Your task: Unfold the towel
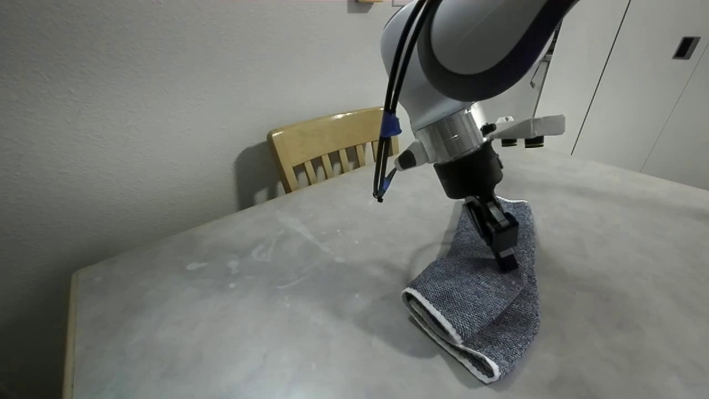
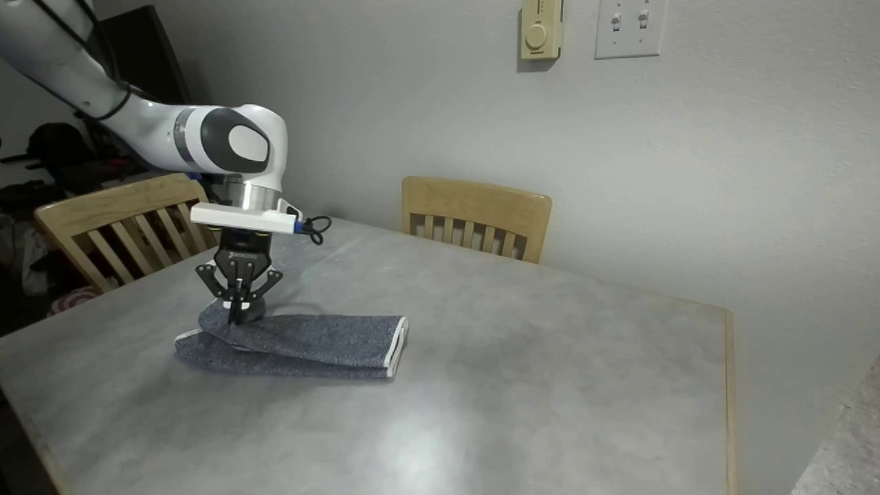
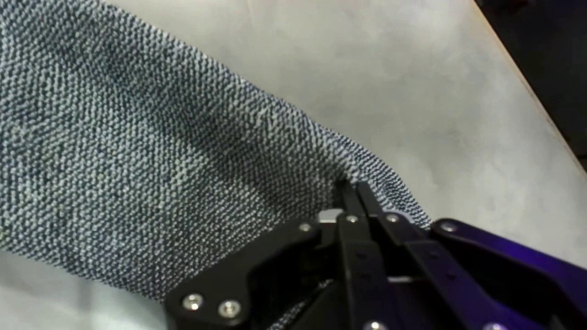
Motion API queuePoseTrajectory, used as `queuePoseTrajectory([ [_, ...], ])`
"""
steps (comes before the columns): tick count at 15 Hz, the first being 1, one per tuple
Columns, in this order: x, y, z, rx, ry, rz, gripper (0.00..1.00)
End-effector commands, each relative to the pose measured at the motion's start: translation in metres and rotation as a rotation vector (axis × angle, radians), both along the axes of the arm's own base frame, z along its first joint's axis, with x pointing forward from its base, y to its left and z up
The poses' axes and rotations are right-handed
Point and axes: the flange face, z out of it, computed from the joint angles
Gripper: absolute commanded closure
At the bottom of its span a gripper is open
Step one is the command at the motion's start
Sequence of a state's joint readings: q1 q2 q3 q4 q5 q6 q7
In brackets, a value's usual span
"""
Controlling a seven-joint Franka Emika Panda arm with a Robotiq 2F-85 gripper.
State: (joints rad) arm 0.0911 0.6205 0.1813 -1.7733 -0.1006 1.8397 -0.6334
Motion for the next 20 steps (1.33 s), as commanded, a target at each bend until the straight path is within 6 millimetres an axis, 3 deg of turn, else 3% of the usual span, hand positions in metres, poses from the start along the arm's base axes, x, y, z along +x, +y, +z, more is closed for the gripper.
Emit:
queuePoseTrajectory([
  [1, 0.0, -0.007, -0.001, 0.102, 0.03, 0.088, 0.99],
  [3, 0.002, -0.016, -0.007, 0.157, 0.039, 0.161, 0.99],
  [5, 0.003, -0.027, -0.013, 0.211, 0.064, 0.267, 0.72],
  [11, 0.003, -0.04, 0.002, 0.19, 0.058, 0.313, 0.31],
  [12, 0.005, -0.042, 0.009, 0.171, 0.041, 0.298, 0.3],
  [13, 0.006, -0.043, 0.014, 0.162, 0.028, 0.286, 0.66],
  [14, 0.008, -0.045, 0.022, 0.149, 0.004, 0.263, 0.62],
  [15, 0.01, -0.048, 0.03, 0.132, -0.024, 0.23, 0.64],
  [20, 0.03, -0.085, 0.046, 0.044, -0.196, -0.01, 0.98],
])
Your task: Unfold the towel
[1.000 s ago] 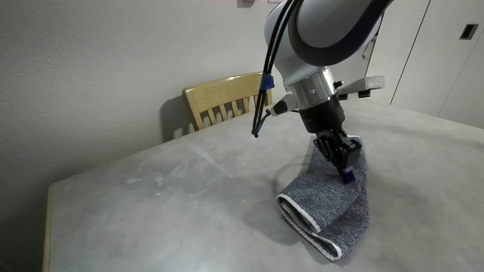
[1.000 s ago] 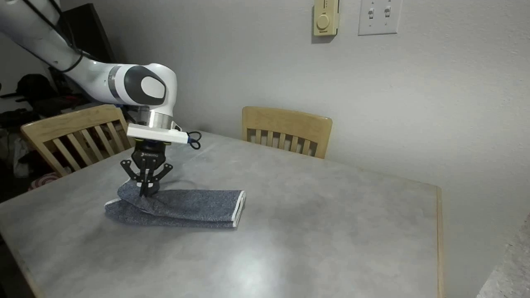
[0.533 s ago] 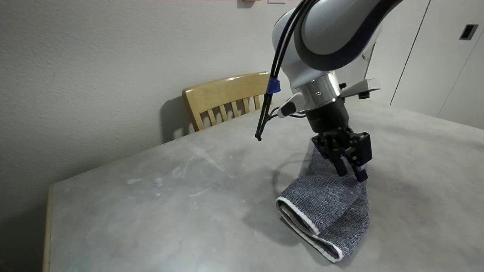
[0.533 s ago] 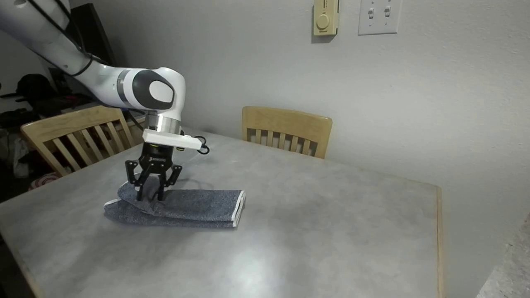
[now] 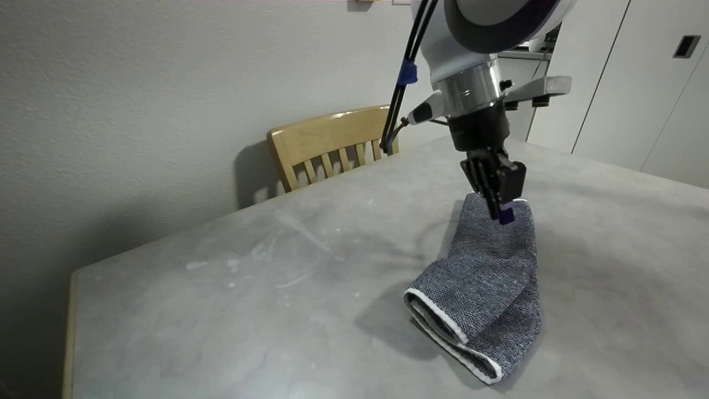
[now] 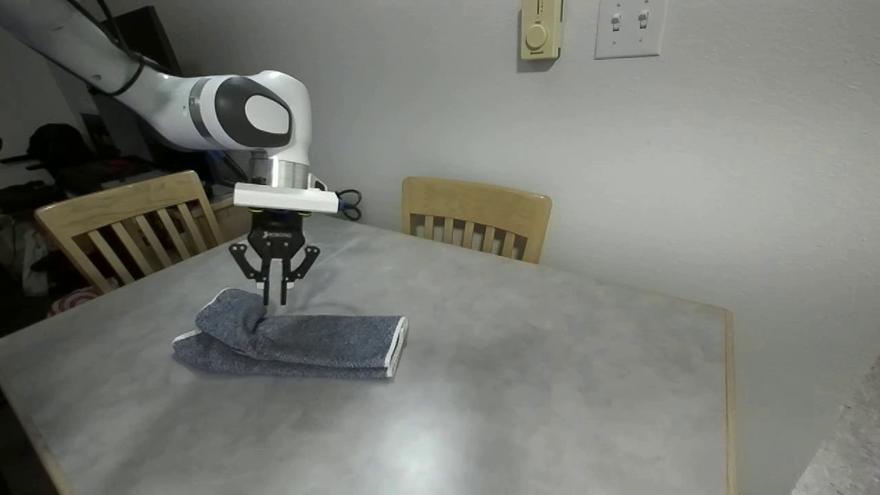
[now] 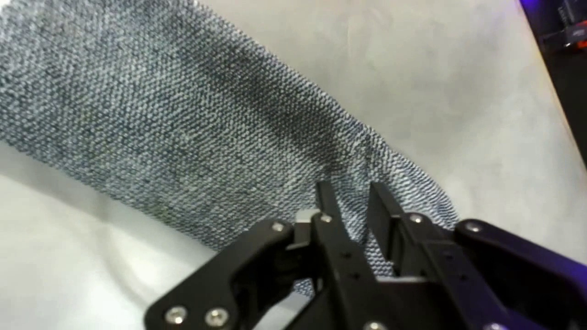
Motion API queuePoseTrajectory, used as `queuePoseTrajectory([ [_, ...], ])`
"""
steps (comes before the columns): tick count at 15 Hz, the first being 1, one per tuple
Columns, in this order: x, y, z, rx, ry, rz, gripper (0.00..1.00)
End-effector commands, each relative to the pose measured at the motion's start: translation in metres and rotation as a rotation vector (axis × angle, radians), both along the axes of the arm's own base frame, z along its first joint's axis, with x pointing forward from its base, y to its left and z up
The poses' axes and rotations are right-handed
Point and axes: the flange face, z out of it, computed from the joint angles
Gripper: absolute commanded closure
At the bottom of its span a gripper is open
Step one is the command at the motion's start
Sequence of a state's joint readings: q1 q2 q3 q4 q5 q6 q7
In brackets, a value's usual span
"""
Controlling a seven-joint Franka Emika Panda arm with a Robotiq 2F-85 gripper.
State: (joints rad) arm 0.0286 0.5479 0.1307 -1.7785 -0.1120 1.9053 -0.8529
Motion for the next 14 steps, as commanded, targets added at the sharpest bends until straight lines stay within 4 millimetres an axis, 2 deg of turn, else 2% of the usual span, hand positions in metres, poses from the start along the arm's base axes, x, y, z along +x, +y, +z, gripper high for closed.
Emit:
queuePoseTrajectory([
  [1, 0.004, -0.028, 0.003, -0.034, -0.113, -0.164, 1.0],
  [6, 0.019, -0.049, -0.027, -0.063, -0.232, -0.432, 1.0],
  [14, 0.032, -0.058, -0.065, -0.205, -0.347, -0.794, 1.0],
])
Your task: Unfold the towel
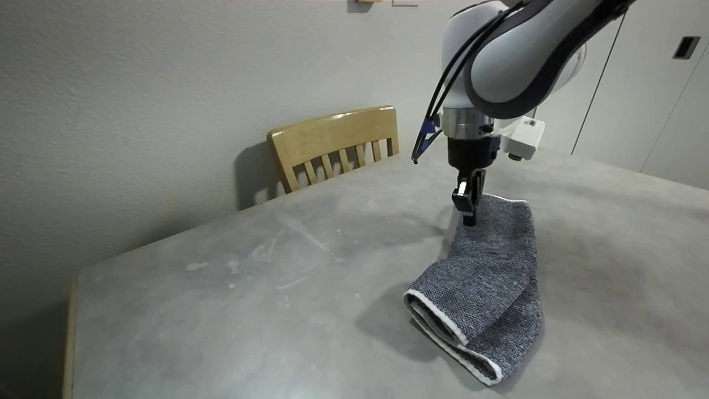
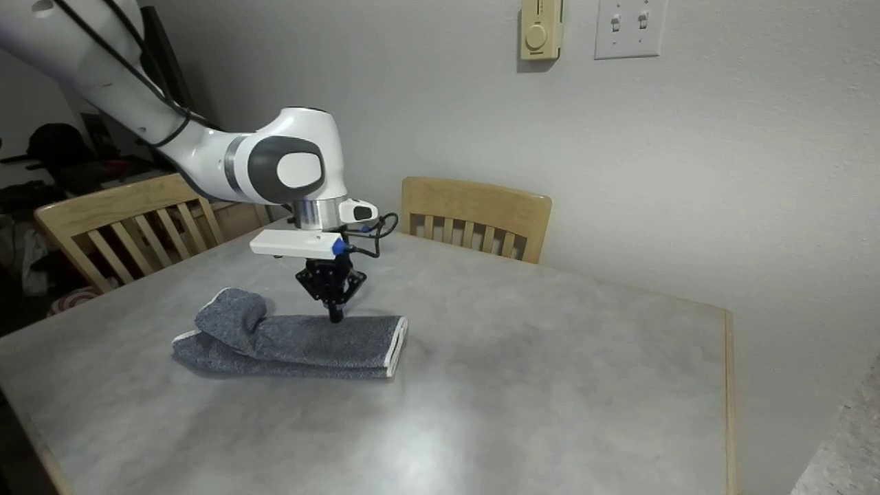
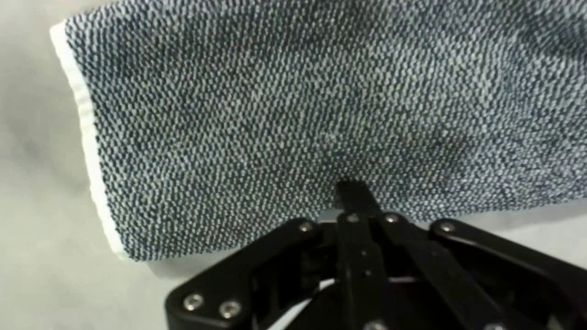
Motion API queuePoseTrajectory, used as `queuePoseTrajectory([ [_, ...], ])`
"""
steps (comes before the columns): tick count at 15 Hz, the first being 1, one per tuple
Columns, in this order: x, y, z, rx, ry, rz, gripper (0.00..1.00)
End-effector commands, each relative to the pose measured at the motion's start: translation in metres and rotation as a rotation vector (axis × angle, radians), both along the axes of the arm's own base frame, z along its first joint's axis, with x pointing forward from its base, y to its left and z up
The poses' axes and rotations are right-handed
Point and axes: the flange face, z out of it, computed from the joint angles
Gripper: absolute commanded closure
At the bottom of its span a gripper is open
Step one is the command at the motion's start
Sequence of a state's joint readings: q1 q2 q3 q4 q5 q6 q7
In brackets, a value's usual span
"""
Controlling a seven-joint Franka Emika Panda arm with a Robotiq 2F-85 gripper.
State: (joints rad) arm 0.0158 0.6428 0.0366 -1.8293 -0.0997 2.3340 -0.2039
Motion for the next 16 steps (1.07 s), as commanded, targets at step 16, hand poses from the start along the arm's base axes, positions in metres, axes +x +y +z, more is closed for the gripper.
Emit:
queuePoseTrajectory([
  [16, 0.003, -0.108, -0.004, -0.079, -0.131, -0.537, 1.0],
])
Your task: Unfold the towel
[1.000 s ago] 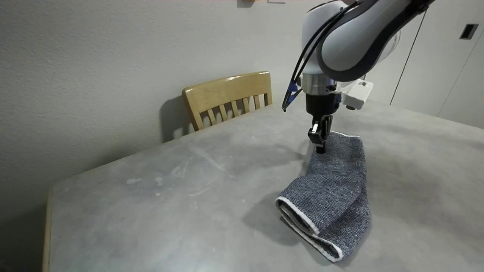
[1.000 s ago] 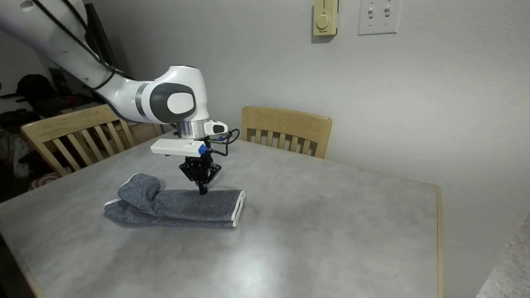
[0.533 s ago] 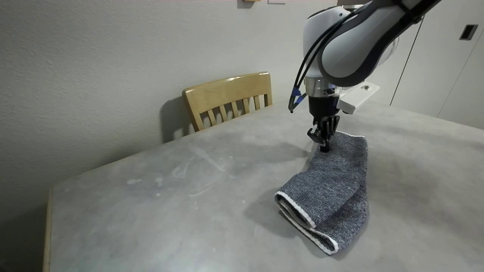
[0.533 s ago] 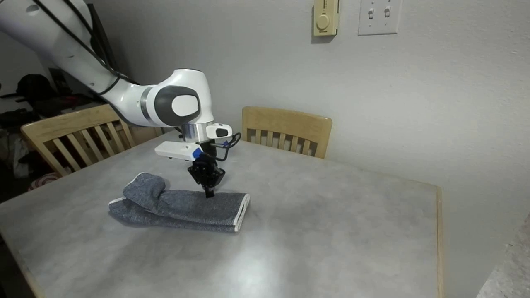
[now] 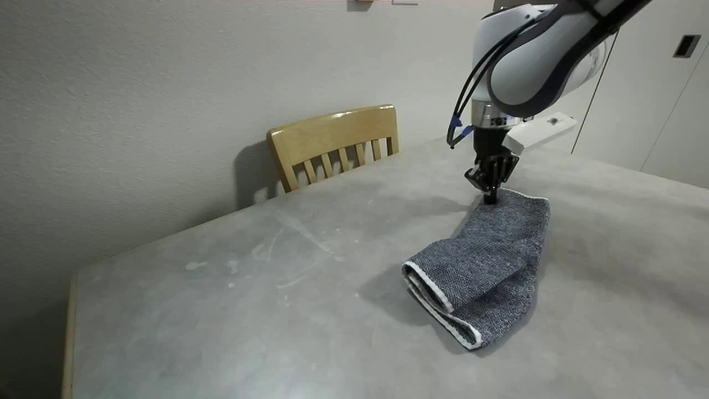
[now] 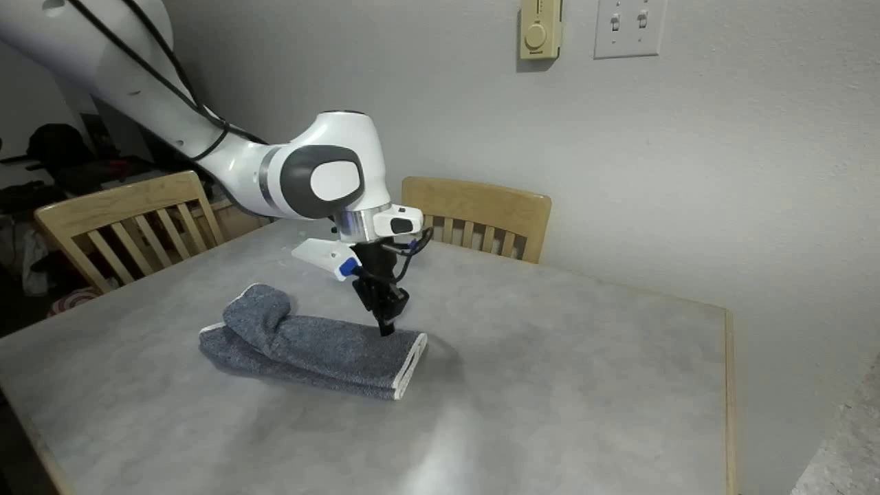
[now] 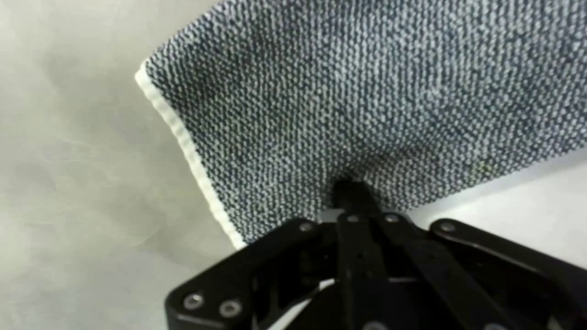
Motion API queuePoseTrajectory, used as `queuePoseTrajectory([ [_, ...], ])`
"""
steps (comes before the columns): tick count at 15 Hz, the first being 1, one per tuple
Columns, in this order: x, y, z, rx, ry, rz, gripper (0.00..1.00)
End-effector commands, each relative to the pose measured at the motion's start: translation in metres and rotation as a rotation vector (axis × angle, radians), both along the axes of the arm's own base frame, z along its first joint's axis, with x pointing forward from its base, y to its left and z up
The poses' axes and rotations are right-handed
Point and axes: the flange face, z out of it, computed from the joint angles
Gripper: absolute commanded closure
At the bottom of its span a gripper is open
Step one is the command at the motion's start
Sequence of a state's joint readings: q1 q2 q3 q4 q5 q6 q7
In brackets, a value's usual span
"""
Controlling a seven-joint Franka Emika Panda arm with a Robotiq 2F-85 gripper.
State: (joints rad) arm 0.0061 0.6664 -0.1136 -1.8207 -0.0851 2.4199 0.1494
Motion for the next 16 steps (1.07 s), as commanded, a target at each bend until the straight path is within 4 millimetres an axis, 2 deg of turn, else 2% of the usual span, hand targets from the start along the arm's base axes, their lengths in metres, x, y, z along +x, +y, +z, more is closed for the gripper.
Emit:
queuePoseTrajectory([
  [1, -0.004, -0.014, -0.002, 0.042, -0.046, -0.053, 1.0],
  [4, -0.007, 0.008, 0.001, 0.106, -0.016, 0.04, 1.0],
  [5, -0.012, 0.018, 0.007, 0.122, 0.007, 0.082, 0.74],
  [6, -0.019, 0.028, 0.013, 0.141, 0.028, 0.132, 0.73],
  [11, -0.056, 0.072, 0.051, 0.21, 0.145, 0.258, 0.38],
  [16, -0.079, 0.084, 0.093, 0.235, 0.197, 0.286, 0.05],
])
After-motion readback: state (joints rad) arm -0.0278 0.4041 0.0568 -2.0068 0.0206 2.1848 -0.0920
